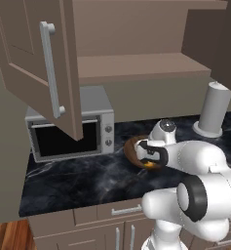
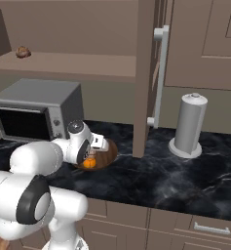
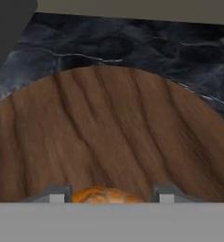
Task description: Open the cabinet. Pick the orange and tangerine from the cabinet and place them into the bowl. Then close the cabinet.
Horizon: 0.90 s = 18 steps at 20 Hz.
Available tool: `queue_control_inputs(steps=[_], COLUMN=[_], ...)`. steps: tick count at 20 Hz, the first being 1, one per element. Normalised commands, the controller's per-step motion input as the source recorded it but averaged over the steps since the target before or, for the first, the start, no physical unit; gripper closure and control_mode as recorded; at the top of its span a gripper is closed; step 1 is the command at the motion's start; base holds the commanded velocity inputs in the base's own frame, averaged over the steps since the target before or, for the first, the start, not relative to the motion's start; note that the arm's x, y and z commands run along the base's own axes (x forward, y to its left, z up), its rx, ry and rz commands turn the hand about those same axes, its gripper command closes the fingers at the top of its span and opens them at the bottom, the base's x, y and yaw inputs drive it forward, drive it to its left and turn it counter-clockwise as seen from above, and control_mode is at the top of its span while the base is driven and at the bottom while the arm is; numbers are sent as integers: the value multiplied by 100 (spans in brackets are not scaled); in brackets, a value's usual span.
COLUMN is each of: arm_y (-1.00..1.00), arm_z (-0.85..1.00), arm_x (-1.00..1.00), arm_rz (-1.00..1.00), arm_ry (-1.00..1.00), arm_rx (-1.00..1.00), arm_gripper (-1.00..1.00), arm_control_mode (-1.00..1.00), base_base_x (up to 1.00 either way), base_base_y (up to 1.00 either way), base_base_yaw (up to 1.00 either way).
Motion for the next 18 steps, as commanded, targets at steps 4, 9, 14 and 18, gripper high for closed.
queue_control_inputs(steps=[4,9,14,18], arm_y=[-5,-12,-6,0], arm_z=[-11,-6,13,49], arm_x=[24,22,0,-5], arm_rz=[0,0,0,0], arm_ry=[0,0,0,0], arm_rx=[1,3,1,0], arm_gripper=[-100,-100,-100,-100], arm_control_mode=[-100,-100,-100,-100], base_base_x=[0,0,0,0], base_base_y=[0,0,0,0], base_base_yaw=[0,0,0,0])
